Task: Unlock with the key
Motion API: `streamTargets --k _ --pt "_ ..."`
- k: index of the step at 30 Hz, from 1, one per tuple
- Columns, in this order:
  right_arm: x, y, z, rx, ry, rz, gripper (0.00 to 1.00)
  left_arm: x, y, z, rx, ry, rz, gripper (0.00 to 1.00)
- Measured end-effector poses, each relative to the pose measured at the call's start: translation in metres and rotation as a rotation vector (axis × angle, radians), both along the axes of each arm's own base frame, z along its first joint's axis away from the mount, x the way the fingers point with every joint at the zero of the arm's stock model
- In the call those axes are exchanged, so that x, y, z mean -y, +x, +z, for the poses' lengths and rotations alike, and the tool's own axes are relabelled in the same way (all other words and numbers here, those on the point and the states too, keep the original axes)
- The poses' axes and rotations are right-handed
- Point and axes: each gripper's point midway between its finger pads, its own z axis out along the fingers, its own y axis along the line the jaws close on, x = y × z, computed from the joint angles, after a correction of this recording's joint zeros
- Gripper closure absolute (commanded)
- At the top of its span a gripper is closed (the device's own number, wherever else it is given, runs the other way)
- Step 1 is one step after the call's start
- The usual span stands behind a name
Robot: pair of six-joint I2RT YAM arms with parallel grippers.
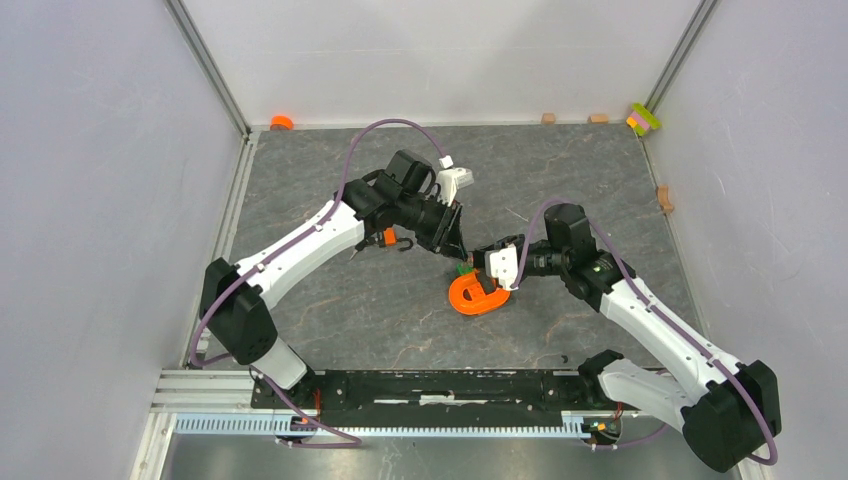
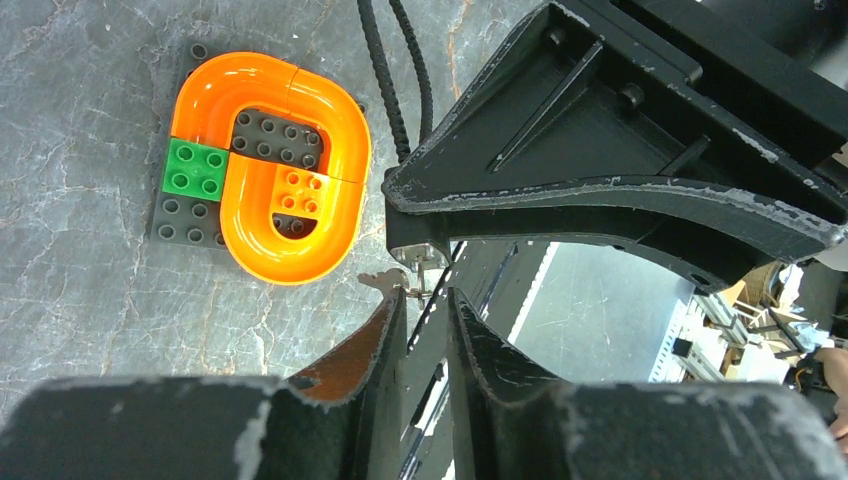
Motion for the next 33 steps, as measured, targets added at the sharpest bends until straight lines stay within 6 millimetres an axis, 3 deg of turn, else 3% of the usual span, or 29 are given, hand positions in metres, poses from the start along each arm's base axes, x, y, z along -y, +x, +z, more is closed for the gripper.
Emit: streamTargets --k 8,19,33 --pt "0.000 0.000 0.000 0.000 0.000 0.000 1.00 0.001 0.000 -0.003 -0.007 0.004 -0.002 0.78" --pt "0.001 0.001 0.000 0.000 -0.003 -0.005 1.00 0.002 0.001 -0.006 -0.017 0.006 -0.005 0.98" --pt "0.004 0.003 -0.007 -0.024 -0.012 -0.039 1.00 0.008 0.003 -0.012 -0.082 -0.009 0.031 0.98"
